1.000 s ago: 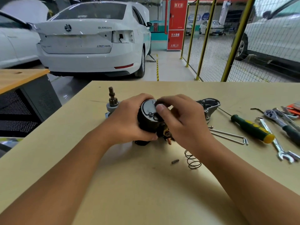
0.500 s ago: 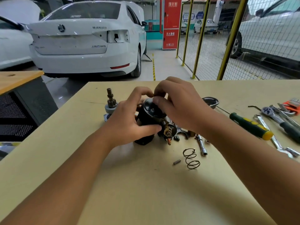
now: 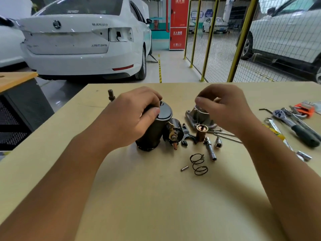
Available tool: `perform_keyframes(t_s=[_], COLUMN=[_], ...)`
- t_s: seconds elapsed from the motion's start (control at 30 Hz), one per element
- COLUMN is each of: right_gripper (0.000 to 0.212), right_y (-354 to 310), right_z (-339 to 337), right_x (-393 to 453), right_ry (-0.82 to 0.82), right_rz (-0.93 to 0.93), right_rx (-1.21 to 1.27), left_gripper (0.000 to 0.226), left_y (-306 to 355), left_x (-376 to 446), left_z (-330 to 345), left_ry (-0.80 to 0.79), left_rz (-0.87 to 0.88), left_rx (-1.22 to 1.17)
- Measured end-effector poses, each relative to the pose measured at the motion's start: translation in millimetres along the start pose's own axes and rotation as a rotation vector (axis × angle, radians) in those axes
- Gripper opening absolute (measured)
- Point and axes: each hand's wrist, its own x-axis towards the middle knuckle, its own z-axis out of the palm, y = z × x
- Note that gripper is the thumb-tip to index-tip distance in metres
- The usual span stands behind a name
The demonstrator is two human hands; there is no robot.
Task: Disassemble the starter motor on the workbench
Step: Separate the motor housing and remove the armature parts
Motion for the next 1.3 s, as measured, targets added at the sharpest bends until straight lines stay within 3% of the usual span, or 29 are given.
perform_keyframes(t_s=[0.1, 0.17, 0.27, 0.37, 0.43, 0.5, 0.6, 0.67, 0.77, 0.87, 0.93, 1.0, 1.17, 1.3], right_gripper=[0.004, 0.025, 0.039, 0.023, 0.017, 0.016, 0.013, 0.016, 0.01, 0.012, 0.026, 0.035, 0.022, 0.028], right_y=[1.9, -12.5, -24.9, -10.6, 6.8, 21.7, 35.6, 43.2, 48.1, 38.2, 28.6, 23.7, 20.7, 21.9], right_z=[1.3, 12.0, 18.1, -9.5, -39.0, -60.3, -68.4, -71.7, -70.3, -46.1, -29.8, -20.9, -18.4, -18.6], right_x=[-4.0, -11.7, -13.2, -1.4, 2.9, -0.5, -20.3, -32.4, -46.3, -59.5, -67.2, -68.7, -65.4, -70.9], right_ry=[-0.047, -0.157, -0.243, -0.168, -0.173, -0.285, -0.432, -0.407, -0.212, -0.19, -0.23, -0.289, -0.394, -0.427], right_rz=[0.006, -0.053, -0.183, -0.023, 0.095, 0.184, 0.241, 0.243, 0.196, 0.096, 0.114, 0.138, 0.223, 0.181], right_rx=[0.021, 0.133, -0.028, -0.115, -0.303, -0.51, -0.62, -0.621, -0.56, -0.431, -0.378, -0.488, -0.656, -0.878], left_gripper=[0.023, 0.027, 0.018, 0.011, 0.013, 0.018, 0.011, 0.007, 0.009, 0.006, 0.006, 0.006, 0.007, 0.017], left_y=[11.2, 16.9, 18.5, 13.7, 8.8, 2.9, -1.8, -4.6, -4.2, -1.1, 0.1, -1.0, -11.5, -15.3], left_x=[1.4, 2.6, 4.1, 2.3, 1.0, -0.7, -2.1, -2.2, -0.3, 0.8, 0.6, 0.0, -4.7, -10.6], left_z=[-2.2, -2.4, -1.3, 1.6, 4.3, 7.7, 10.7, 13.4, 15.9, 18.1, 19.7, 21.7, 23.5, 21.3], left_ry=[-0.063, -0.11, -0.109, -0.015, 0.037, 0.047, 0.023, 0.02, 0.003, 0.003, 0.017, 0.023, 0.035, -0.04], left_rz=[-0.019, -0.037, -0.065, -0.062, -0.052, -0.069, -0.175, -0.234, -0.318, -0.38, -0.37, -0.34, -0.259, -0.171], left_rx=[0.145, 0.221, 0.223, 0.112, 0.05, -0.071, -0.324, -0.422, -0.497, -0.541, -0.532, -0.53, -0.616, -0.669])
